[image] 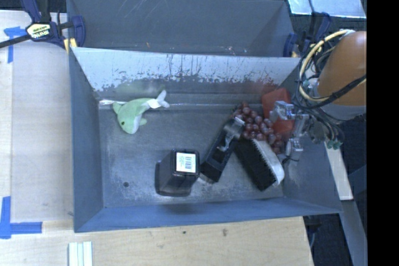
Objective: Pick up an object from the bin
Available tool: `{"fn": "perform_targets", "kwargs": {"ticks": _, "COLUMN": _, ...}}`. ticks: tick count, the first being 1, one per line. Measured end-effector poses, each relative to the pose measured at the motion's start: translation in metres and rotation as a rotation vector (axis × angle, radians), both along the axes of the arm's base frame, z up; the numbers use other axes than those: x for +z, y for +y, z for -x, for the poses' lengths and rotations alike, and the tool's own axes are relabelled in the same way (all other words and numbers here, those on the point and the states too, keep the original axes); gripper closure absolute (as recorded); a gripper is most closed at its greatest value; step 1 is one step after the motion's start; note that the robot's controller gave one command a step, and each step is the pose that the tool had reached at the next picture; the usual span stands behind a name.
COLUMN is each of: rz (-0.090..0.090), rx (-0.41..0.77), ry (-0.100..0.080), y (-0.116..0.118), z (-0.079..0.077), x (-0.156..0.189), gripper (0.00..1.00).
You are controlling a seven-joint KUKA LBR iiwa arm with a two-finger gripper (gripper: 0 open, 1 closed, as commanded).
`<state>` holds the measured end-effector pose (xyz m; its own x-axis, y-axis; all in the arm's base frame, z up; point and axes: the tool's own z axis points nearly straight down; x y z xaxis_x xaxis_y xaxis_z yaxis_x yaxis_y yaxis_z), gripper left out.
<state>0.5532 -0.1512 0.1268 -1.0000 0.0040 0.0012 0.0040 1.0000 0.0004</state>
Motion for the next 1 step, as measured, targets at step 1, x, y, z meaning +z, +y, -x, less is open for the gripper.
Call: {"fn": "perform_targets", "kwargs": {"ticks": 1, "rz": 0.002, "rx": 0.003, "ry": -0.006, "y": 0.0003, "z": -0.0016, "x": 0.0042, "gripper": 0.00}}
